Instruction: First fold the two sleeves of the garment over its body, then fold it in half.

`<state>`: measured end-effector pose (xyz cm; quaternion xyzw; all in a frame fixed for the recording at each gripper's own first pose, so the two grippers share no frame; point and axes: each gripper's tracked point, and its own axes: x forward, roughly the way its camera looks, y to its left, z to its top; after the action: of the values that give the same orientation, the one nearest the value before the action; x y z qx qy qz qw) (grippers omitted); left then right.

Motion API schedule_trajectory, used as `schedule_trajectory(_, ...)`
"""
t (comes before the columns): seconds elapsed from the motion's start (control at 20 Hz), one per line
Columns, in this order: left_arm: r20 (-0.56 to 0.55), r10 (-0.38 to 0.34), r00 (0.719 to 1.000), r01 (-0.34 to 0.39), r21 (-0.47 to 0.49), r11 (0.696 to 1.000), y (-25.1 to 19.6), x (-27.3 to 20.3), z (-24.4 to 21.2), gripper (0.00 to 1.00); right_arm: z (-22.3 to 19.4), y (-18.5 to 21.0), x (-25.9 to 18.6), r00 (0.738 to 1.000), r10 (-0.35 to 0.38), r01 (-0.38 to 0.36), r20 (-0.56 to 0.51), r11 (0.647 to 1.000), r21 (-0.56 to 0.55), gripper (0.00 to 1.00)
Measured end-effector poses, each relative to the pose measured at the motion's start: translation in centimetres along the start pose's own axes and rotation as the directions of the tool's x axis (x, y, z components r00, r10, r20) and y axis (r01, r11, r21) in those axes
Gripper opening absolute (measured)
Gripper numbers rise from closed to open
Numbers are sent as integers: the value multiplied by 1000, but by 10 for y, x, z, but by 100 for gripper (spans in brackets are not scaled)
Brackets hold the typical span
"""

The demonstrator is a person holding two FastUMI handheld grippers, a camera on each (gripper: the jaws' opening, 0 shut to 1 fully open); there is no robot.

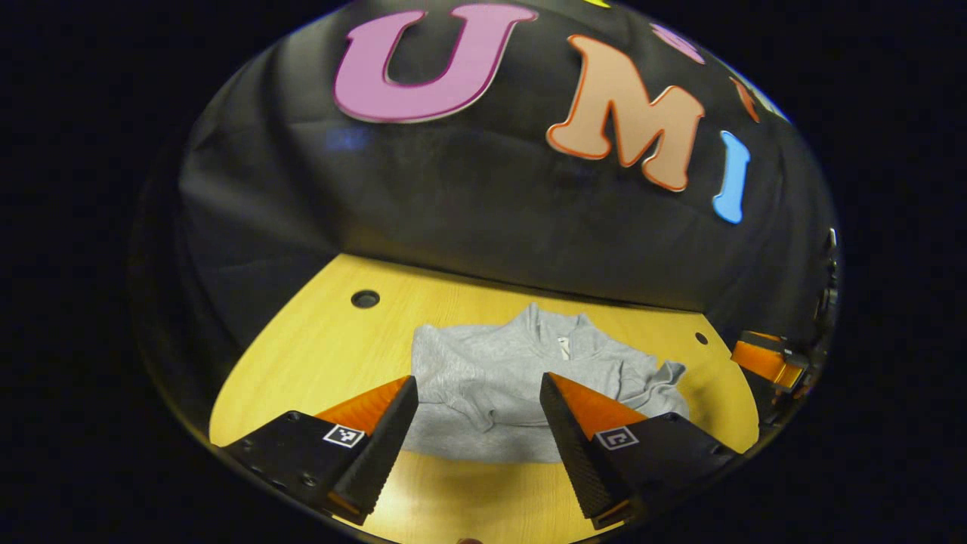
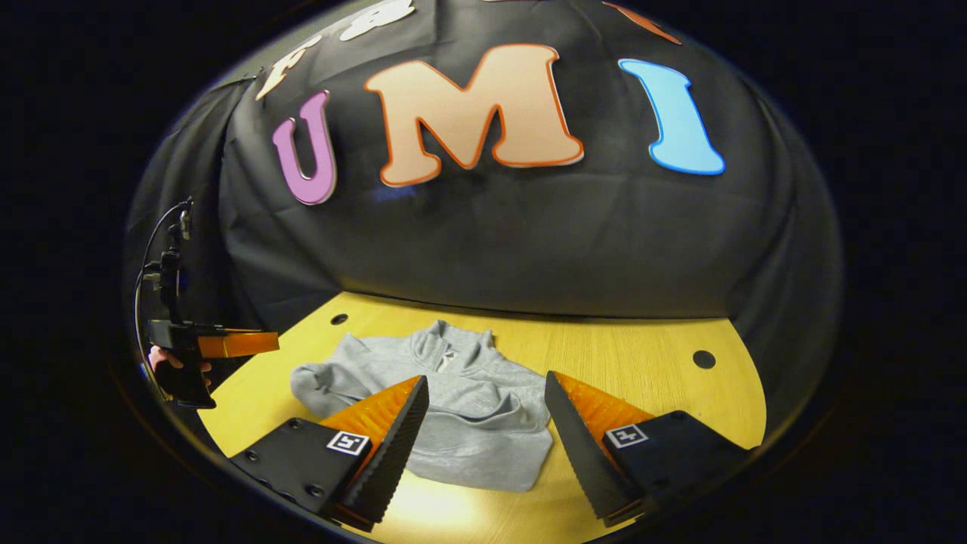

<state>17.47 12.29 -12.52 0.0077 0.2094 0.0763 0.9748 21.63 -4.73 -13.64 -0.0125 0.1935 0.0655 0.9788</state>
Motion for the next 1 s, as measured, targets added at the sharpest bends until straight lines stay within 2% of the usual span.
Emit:
schedule_trajectory(0.05,23,-19,1000,19,15,1000,-7,-14,8,94,6,8,-15,1000,15,-14,17,1000,-4,94)
schedule_trajectory(0.1,39,-40,998,39,28,999,-14,-27,12,94,11,12,-31,999,14,-14,34,1000,-10,97)
schedule_trajectory(0.15,51,-54,997,52,37,998,-18,-42,13,94,17,17,-47,998,18,-17,56,1000,-16,94)
schedule_trajectory(0.3,95,-31,995,27,51,998,-31,-73,12,94,24,31,-96,994,20,-20,106,1000,0,97)
schedule_trajectory(0.4,92,-48,995,43,51,998,-42,-97,3,94,20,35,-129,994,7,-13,111,999,51,97)
schedule_trajectory(0.65,28,-94,995,91,112,990,-62,-130,-29,94,3,29,-179,990,-66,55,122,995,85,97)
schedule_trajectory(0.8,-2,-157,988,156,95,983,-83,-137,-49,94,-5,24,-199,980,-137,126,142,989,79,97)
schedule_trajectory(0.85,-19,-168,986,169,89,982,-88,-137,-56,94,-8,27,-206,979,-148,138,143,987,79,93)
schedule_trajectory(0.9,-33,-179,983,182,83,980,-93,-137,-64,94,-9,29,-212,976,-158,148,148,986,78,98)
schedule_trajectory(1.0,-58,-209,976,213,79,974,-102,-138,-75,94,-10,30,-222,972,-177,166,155,983,81,98)
